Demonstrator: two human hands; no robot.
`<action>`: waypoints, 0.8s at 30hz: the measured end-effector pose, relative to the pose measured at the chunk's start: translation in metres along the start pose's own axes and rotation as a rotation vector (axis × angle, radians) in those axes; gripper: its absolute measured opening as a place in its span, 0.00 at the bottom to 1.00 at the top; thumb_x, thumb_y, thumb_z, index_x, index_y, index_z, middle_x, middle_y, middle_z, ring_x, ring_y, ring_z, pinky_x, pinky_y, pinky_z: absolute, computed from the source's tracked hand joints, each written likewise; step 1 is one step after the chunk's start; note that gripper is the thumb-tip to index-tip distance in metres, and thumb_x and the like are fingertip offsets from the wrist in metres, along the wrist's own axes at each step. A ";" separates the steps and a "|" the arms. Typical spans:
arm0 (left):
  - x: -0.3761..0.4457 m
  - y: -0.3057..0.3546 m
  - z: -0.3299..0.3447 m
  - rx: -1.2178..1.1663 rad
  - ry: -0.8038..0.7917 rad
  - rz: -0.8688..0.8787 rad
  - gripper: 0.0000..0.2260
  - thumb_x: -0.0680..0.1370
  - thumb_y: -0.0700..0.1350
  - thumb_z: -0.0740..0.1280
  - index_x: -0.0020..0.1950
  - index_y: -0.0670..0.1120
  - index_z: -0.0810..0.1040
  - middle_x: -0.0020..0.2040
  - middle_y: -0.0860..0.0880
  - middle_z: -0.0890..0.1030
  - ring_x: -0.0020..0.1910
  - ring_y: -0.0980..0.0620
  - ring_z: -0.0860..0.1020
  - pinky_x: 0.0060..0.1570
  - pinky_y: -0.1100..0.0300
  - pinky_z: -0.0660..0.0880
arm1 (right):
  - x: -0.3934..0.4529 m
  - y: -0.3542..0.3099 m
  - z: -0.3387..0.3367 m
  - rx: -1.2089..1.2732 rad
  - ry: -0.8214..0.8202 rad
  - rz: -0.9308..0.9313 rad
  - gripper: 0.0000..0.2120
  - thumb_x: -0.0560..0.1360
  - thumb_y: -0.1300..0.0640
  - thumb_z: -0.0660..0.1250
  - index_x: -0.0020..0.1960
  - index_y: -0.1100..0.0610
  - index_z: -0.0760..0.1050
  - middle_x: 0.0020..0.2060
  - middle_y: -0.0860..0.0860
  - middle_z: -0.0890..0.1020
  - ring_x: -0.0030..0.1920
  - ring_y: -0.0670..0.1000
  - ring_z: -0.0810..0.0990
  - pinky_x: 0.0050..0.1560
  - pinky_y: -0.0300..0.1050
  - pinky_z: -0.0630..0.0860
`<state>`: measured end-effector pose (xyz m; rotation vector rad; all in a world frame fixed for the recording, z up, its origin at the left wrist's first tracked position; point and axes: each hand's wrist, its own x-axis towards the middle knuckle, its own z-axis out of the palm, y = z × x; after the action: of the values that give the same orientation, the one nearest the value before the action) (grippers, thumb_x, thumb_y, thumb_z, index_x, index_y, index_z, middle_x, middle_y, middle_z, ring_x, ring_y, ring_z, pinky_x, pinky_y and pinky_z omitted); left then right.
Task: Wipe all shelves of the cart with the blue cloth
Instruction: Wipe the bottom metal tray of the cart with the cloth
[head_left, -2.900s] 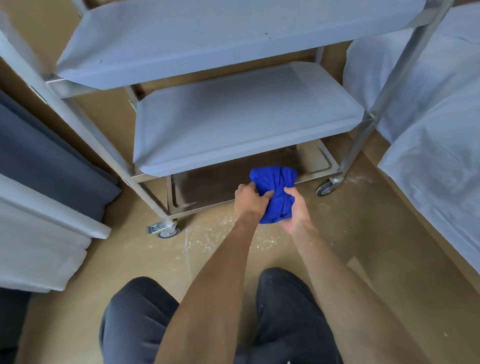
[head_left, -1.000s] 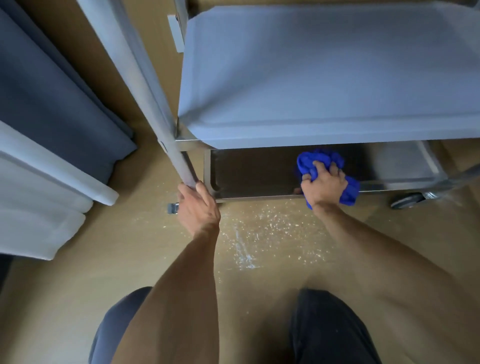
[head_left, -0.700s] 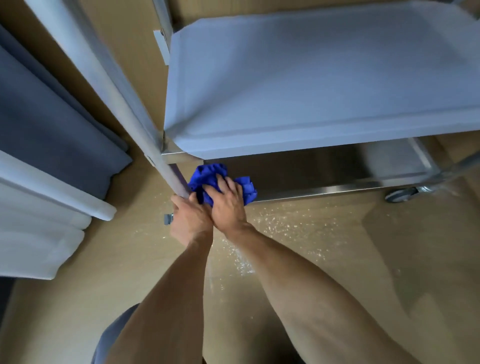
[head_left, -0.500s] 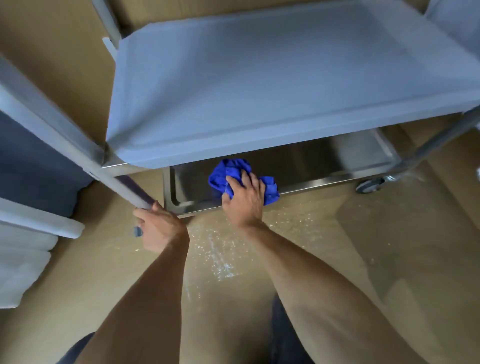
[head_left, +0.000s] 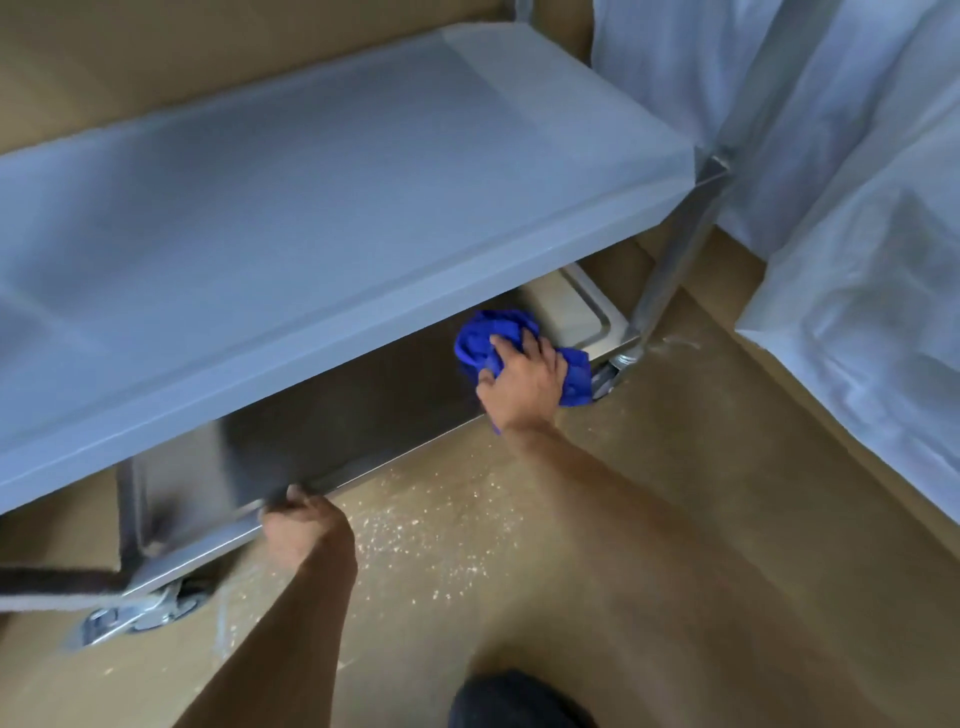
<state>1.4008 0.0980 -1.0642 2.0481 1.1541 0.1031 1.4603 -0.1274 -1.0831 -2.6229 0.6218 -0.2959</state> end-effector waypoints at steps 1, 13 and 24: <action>0.002 -0.001 0.002 -0.006 0.027 0.008 0.16 0.82 0.49 0.57 0.55 0.38 0.77 0.52 0.33 0.80 0.53 0.34 0.78 0.56 0.46 0.72 | 0.020 0.027 -0.011 -0.028 0.029 0.072 0.23 0.72 0.50 0.65 0.67 0.48 0.74 0.69 0.56 0.72 0.71 0.60 0.66 0.70 0.59 0.60; 0.006 -0.001 0.008 0.069 0.050 0.041 0.15 0.82 0.50 0.58 0.50 0.40 0.78 0.48 0.35 0.80 0.50 0.35 0.77 0.52 0.49 0.72 | 0.054 -0.014 -0.007 -0.305 -0.113 0.228 0.27 0.69 0.45 0.64 0.66 0.53 0.69 0.67 0.64 0.70 0.65 0.65 0.68 0.62 0.63 0.66; 0.003 0.028 -0.005 0.347 0.105 0.139 0.12 0.75 0.48 0.67 0.53 0.41 0.77 0.52 0.35 0.80 0.53 0.35 0.78 0.51 0.47 0.74 | -0.053 -0.119 0.033 0.050 -0.284 -0.305 0.22 0.65 0.47 0.70 0.59 0.47 0.77 0.60 0.54 0.76 0.62 0.59 0.69 0.64 0.57 0.62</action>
<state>1.4194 0.0950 -1.0430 2.4552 1.1553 0.0838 1.4684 0.0057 -1.0645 -2.6386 0.1183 -0.0250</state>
